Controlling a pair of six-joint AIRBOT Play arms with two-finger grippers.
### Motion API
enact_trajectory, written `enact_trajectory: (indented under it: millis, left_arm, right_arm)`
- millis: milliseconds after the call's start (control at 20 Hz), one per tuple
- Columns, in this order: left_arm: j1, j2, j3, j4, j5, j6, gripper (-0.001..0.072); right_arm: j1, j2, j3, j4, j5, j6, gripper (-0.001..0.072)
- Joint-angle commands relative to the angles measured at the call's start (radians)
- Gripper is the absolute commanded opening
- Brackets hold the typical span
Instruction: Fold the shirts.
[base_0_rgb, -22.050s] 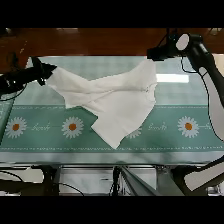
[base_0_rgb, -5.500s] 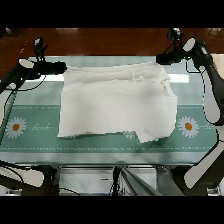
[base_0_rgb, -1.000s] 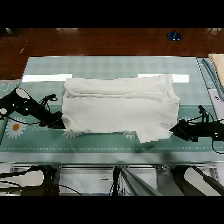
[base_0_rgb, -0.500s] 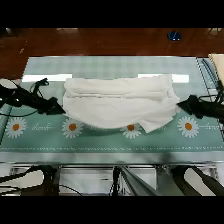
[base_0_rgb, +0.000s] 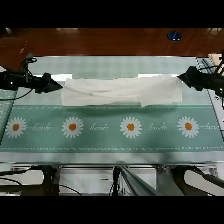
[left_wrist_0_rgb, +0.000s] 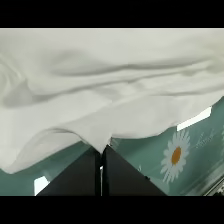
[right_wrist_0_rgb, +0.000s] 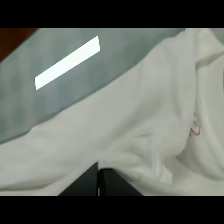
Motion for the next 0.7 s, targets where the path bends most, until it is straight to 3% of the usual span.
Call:
enact_trajectory:
  millis: [0,250,650]
  left_arm:
    - [0.013,-0.111,0.120,-0.046,0.021,-0.027,0.0021]
    - [-0.019,-0.273,0.260,-0.089,0.022,-0.051,0.0022]
    - [-0.028,-0.391,0.333,-0.090,0.085,-0.050,0.0023]
  right_arm:
    - [0.023,-0.108,0.091,0.001,-0.108,0.001,0.0018]
    - [0.042,-0.200,0.117,-0.005,-0.147,0.001,0.0018]
    - [0.158,-0.291,0.118,0.000,-0.393,-0.008,0.0019]
